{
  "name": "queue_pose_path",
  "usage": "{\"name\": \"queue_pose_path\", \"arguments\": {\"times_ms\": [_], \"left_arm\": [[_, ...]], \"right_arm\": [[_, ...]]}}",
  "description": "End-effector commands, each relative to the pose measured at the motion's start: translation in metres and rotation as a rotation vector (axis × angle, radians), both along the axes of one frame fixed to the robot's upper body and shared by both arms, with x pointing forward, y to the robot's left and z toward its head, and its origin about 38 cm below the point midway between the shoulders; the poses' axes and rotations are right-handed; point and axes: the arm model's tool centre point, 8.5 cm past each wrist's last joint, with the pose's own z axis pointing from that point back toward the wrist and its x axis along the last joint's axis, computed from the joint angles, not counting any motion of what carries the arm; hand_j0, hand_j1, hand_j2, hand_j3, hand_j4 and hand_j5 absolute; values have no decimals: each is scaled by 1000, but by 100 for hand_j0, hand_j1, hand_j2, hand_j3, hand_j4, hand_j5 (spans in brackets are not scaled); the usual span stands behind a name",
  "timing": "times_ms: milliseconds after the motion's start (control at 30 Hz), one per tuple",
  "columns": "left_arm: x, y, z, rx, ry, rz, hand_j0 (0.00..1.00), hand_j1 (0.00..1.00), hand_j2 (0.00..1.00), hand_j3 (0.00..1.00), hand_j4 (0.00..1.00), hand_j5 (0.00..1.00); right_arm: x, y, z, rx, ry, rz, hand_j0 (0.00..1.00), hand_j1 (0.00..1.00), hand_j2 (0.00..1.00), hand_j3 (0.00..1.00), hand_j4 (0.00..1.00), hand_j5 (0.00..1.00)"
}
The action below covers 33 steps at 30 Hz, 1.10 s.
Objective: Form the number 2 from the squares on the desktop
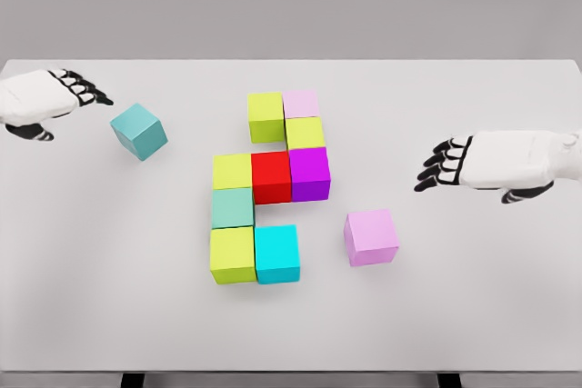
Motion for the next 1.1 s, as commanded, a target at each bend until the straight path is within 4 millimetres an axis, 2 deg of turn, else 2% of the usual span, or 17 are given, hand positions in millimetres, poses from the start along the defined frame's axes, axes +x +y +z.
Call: {"name": "queue_pose_path", "arguments": {"times_ms": [0, 67, 233, 400, 567, 700, 900, 1067], "left_arm": [[-5, -1, -3, 19, 16, -19, 94, 94, 94, 94, 94, 94], [-8, -1, -7, 31, 32, -24, 94, 94, 94, 94, 94, 94], [-20, 1, -3, 68, 37, -53, 94, 94, 94, 94, 94, 94], [-27, 6, -6, 84, 54, -52, 94, 94, 94, 94, 94, 94], [-32, -3, -14, 75, 69, -79, 95, 95, 95, 95, 95, 95], [-32, -10, -22, 61, 81, -89, 95, 95, 95, 95, 95, 95], [-29, -28, -32, 33, 89, -118, 96, 96, 96, 96, 96, 96], [-26, -35, -38, 22, 95, -124, 96, 96, 96, 96, 96, 96]], "right_arm": [[-16, -7, -36, -47, 111, -3, 99, 99, 99, 99, 99, 99], [-17, -8, -40, -73, 106, 6, 99, 99, 99, 99, 99, 99], [-15, 10, -49, -102, 86, 68, 98, 98, 98, 98, 98, 98], [-14, 12, -49, -100, 84, 70, 98, 98, 98, 98, 98, 98], [-13, 22, -52, -96, 84, 95, 98, 98, 98, 98, 98, 98], [-12, 21, -53, -104, 81, 96, 98, 98, 98, 98, 98, 98], [-11, 28, -53, -93, 80, 111, 98, 98, 98, 98, 98, 98], [-10, 35, -54, -87, 77, 126, 98, 98, 98, 98, 98, 98]]}}
